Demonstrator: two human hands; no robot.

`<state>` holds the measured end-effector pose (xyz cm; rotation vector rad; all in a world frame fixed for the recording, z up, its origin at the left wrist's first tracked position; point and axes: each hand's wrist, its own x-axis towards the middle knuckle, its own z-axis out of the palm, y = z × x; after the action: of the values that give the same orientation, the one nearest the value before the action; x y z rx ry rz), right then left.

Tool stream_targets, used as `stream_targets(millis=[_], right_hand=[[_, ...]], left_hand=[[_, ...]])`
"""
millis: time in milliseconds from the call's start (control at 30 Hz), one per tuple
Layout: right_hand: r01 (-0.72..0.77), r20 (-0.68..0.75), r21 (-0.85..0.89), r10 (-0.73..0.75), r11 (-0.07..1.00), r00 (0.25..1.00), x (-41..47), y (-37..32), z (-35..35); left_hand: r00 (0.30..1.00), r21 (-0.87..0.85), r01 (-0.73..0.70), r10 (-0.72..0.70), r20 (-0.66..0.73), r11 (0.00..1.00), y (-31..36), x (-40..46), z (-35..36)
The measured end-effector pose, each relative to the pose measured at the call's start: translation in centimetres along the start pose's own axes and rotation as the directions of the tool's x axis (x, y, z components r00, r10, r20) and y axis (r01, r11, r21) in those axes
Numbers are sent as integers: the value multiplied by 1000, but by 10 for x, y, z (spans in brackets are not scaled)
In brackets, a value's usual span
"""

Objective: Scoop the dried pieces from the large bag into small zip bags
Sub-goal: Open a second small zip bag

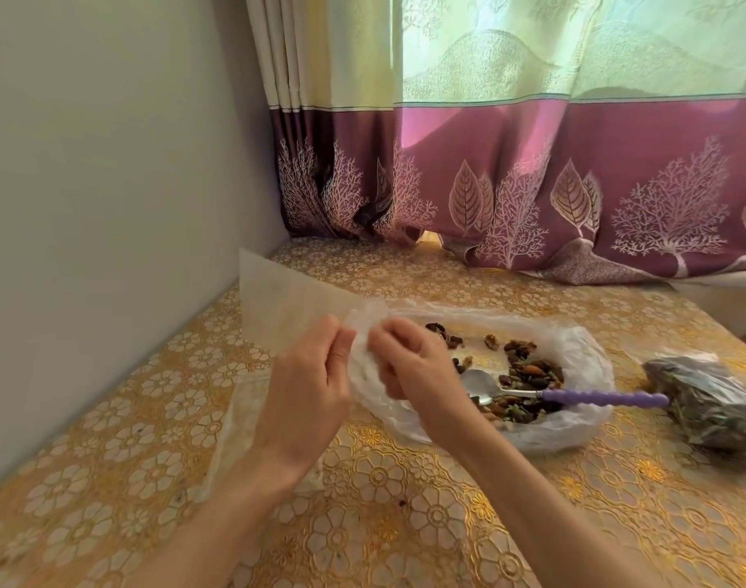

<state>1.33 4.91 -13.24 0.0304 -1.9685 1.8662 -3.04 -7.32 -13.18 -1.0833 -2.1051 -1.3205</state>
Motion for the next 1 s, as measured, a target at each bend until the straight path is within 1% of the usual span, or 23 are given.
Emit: stream_targets(millis=[33,67,133,200,233,300,333,367,400,433,467,500,533,567,633,700,767,867,1000], right_hand=[[-15,-68,16,16,1000,998,3,0,-4],[-1,-132,-22,-2,1000,991,5,1,-9],[65,-220,-217,-114,974,969,9,3,-14],[105,-279,-441,-247,891,928,11,8,-17],[107,-302,-526,-303,844,904,11,11,-18],[103,-342,-597,-368,796,864,9,16,-22],[96,-357,-590,-366,802,859,7,18,-23],[80,-371,-541,-323,837,871,5,19,-23],[46,-383,-435,-232,899,894,4,18,-22],[-7,-380,-267,-99,964,920,4,16,-19],[-81,-338,-52,59,995,939,4,13,-16],[-164,-269,141,197,976,943,6,11,-12],[-240,-195,262,295,935,935,7,10,-9],[-302,-128,313,355,901,926,8,10,-7],[-388,-15,324,414,863,910,6,10,-3],[-440,48,322,450,838,892,3,11,-2],[-445,77,339,447,829,891,3,12,-5],[-450,158,358,422,818,893,4,12,-8],[-479,290,253,407,840,866,4,11,-10]], left_hand=[[1000,-1,-15,15,4,1000,0,1,-1],[1000,-6,-16,16,25,1000,-1,2,-1],[996,18,12,-13,84,1000,-4,7,-3],[995,87,2,-10,102,996,-5,11,-1],[996,120,-26,15,92,992,-5,13,0],[994,152,-97,88,66,984,-2,12,5],[991,157,-127,118,62,979,0,10,7],[988,163,-149,140,66,975,1,8,10],[986,168,-159,150,70,973,1,5,12],[987,167,-153,143,70,974,0,2,13],[991,158,-129,120,65,979,0,1,13],[994,149,-98,91,55,984,-2,0,12],[997,141,-72,67,41,987,-3,-1,10],[998,128,-56,53,27,990,-4,-2,9],[999,82,-48,46,21,995,-2,-3,6],[997,56,-80,79,19,995,0,-3,4],[997,54,-80,81,-3,995,0,-2,1],[999,89,-4,7,-35,996,-9,0,-2],[998,118,31,-24,-60,992,-18,2,-5]])
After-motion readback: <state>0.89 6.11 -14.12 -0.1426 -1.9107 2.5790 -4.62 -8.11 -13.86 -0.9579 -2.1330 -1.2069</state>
